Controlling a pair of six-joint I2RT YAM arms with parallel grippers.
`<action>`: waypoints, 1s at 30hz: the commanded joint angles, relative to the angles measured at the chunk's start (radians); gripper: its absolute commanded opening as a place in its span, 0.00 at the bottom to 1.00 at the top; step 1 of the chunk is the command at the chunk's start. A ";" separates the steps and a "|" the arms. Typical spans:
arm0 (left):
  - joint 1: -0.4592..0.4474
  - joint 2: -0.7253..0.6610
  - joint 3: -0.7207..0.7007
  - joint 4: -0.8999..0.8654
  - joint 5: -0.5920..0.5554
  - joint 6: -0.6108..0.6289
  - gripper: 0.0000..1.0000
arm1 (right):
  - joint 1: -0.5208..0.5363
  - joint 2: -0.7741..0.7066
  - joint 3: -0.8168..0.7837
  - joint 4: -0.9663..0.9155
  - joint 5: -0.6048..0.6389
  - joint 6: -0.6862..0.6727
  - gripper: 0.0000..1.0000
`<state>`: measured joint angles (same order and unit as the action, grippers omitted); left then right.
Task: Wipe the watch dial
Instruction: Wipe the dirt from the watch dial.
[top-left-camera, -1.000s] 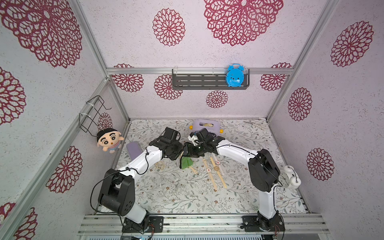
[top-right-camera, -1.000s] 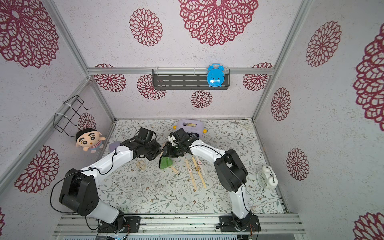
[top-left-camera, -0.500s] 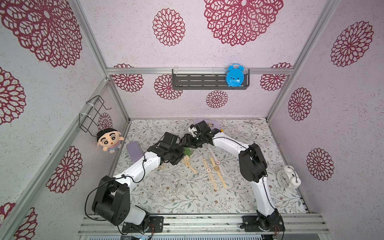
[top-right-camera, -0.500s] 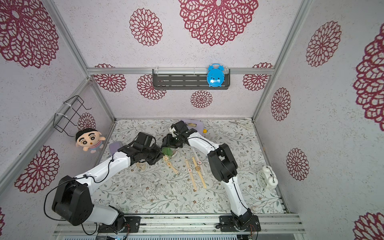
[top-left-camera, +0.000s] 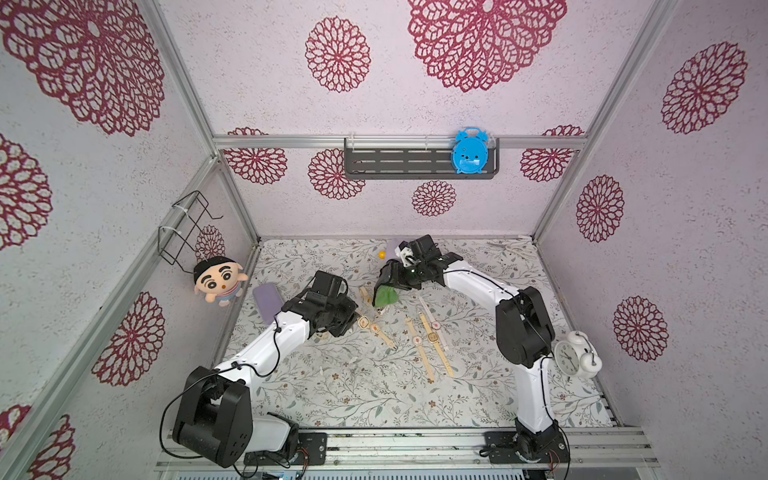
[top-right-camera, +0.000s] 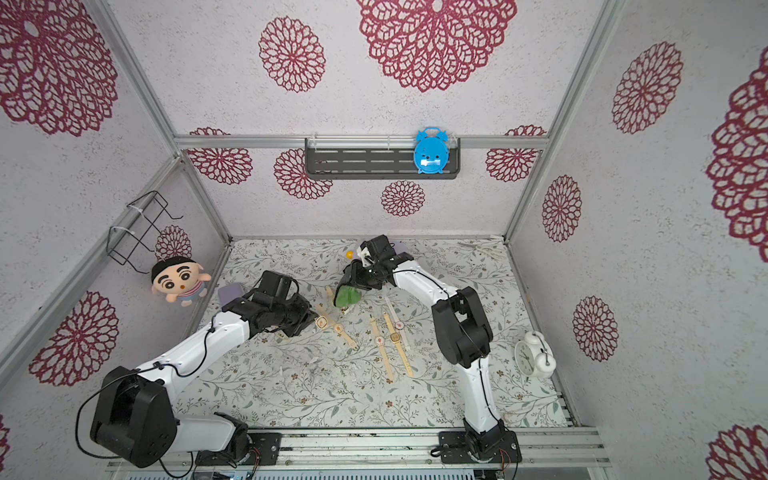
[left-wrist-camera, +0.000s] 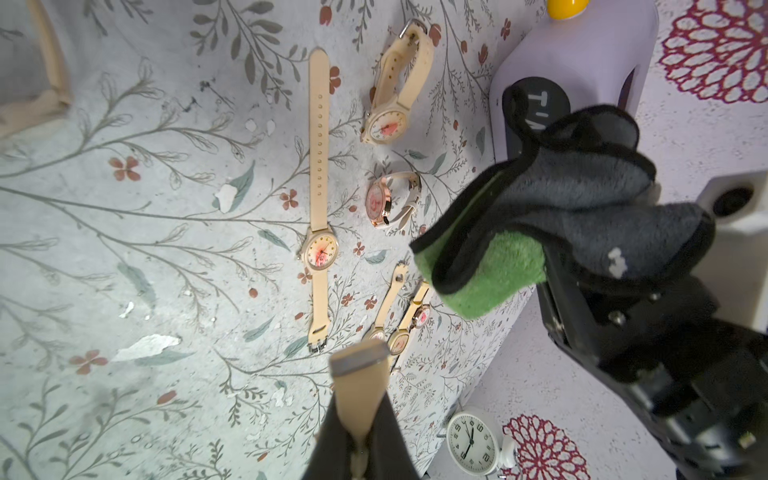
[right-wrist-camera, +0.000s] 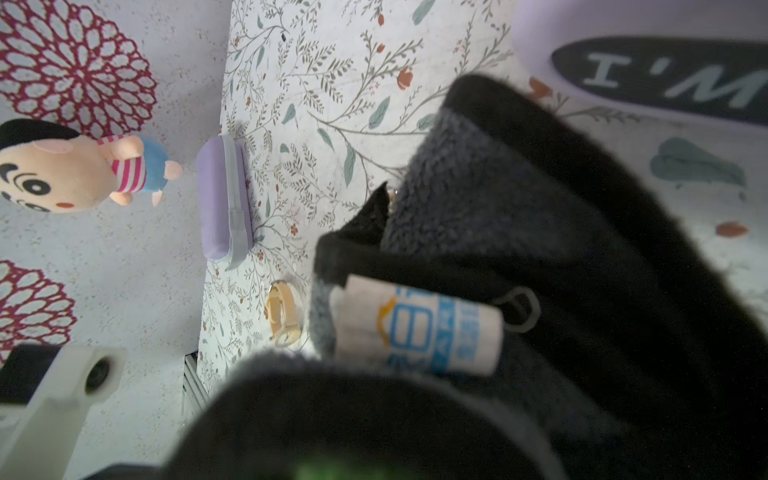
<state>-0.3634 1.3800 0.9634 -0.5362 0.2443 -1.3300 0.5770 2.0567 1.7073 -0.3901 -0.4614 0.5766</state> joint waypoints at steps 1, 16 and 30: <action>0.024 -0.009 -0.001 -0.004 0.010 0.027 0.00 | 0.009 -0.132 -0.051 0.028 -0.001 -0.027 0.00; 0.047 0.088 0.032 0.063 0.030 0.019 0.00 | 0.122 -0.323 -0.270 0.083 -0.021 0.050 0.00; 0.013 0.142 0.113 0.104 0.049 -0.033 0.00 | 0.200 -0.240 -0.257 0.108 -0.051 0.060 0.00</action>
<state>-0.3332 1.5158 1.0512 -0.4622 0.2802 -1.3434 0.7689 1.7988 1.4281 -0.3225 -0.4858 0.6231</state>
